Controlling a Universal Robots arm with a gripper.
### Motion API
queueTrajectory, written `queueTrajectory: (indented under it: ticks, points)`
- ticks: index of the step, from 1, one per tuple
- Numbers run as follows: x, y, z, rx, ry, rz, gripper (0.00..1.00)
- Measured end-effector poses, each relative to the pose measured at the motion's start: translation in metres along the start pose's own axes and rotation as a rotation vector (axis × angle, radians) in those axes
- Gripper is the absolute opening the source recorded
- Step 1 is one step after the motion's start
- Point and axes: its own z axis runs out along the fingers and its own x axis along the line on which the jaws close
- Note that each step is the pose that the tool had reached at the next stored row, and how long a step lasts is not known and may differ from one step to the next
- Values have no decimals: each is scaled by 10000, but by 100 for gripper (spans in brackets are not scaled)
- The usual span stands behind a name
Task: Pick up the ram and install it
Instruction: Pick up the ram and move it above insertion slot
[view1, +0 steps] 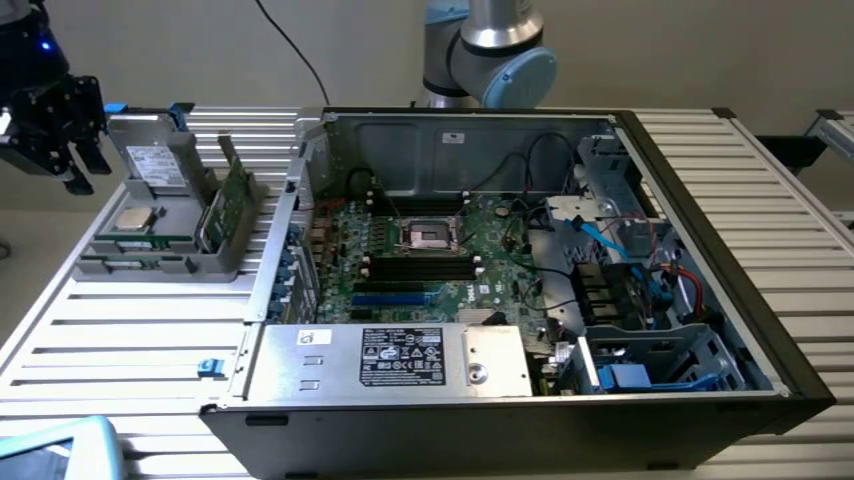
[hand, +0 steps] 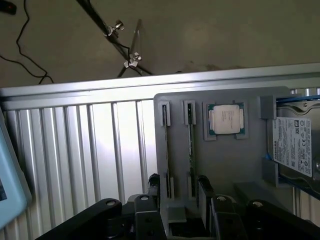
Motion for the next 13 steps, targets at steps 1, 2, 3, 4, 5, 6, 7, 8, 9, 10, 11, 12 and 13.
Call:
queueTrajectory:
  ticks: [1, 2, 3, 4, 5, 6, 7, 8, 9, 10, 11, 12, 13]
  points:
    - [0, 0, 4, 2, 0, 0, 43]
    - [-1, 0, 7, 1, 3, 1, 43]
    - [-1, 0, 13, 1, 5, 1, 43]
    - [-2, 0, 22, 3, 8, 0, 43]
    - [-7, 0, 29, 9, 16, 1, 43]
    - [-11, 0, 38, 23, 23, 2, 43]
    - [-12, 0, 45, 37, 35, 2, 43]
    - [-12, -1, 55, 47, 46, 1, 43]
    - [-12, -1, 63, 50, 61, 1, 43]
    - [-14, -1, 74, 53, 81, 3, 43]
    - [-15, -1, 85, 56, 113, 5, 43]
    - [-15, -1, 96, 59, 142, 5, 43]
    - [-15, -2, 107, 62, 160, 5, 43]
